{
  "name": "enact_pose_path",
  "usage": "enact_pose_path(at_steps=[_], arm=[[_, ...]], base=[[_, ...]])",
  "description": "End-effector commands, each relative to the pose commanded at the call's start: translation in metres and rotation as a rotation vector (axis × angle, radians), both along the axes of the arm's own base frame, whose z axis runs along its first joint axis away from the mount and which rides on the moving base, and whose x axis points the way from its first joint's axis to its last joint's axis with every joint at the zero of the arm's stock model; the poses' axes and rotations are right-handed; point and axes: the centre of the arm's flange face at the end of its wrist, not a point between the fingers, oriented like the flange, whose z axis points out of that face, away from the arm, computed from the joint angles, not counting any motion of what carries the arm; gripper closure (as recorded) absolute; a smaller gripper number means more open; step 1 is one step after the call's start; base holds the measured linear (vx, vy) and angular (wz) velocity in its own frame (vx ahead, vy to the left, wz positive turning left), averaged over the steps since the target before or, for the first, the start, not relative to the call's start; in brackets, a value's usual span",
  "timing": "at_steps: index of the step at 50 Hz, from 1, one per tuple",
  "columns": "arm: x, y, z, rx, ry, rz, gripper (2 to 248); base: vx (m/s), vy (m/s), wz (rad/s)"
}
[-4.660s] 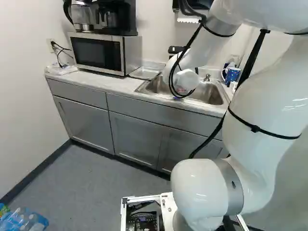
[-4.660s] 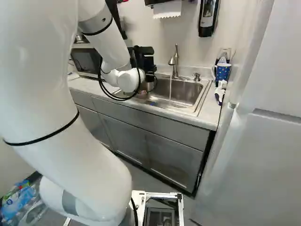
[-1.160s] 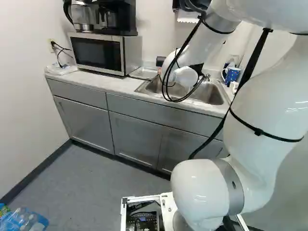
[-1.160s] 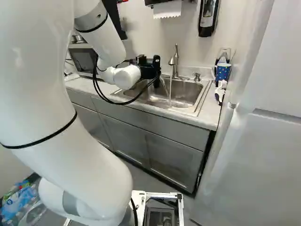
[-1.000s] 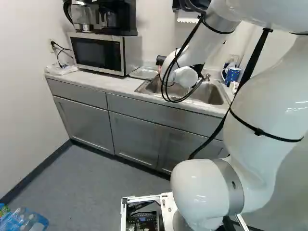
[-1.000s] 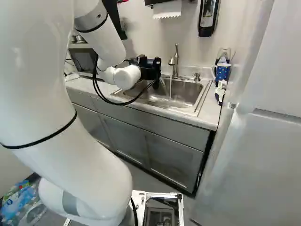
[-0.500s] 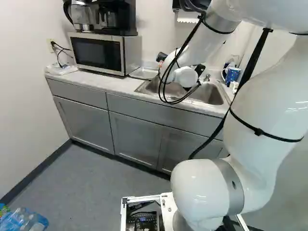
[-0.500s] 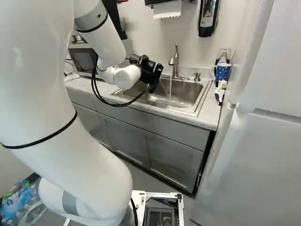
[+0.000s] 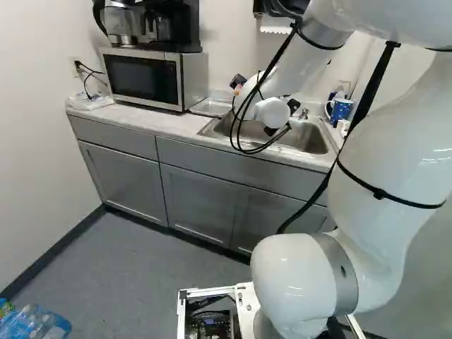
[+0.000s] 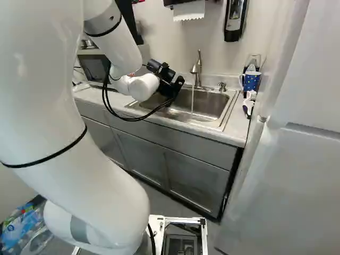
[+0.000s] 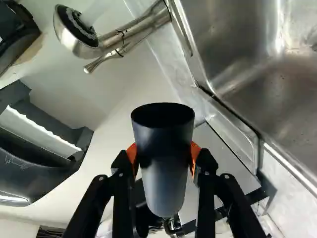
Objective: Rinse the cup and place it in the tray
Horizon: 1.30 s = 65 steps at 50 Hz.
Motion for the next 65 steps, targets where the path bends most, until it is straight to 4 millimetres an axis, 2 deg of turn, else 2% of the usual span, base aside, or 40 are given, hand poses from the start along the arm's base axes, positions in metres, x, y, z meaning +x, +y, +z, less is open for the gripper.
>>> enact_pose_path(at_steps=[35,65], arm=[[0.0,0.0,0.0,-0.006,0.0,0.0,128],[0.0,0.0,0.0,-0.293,0.02,0.011,128]], base=[[0.0,0.0,0.0],[0.0,0.0,0.0]])
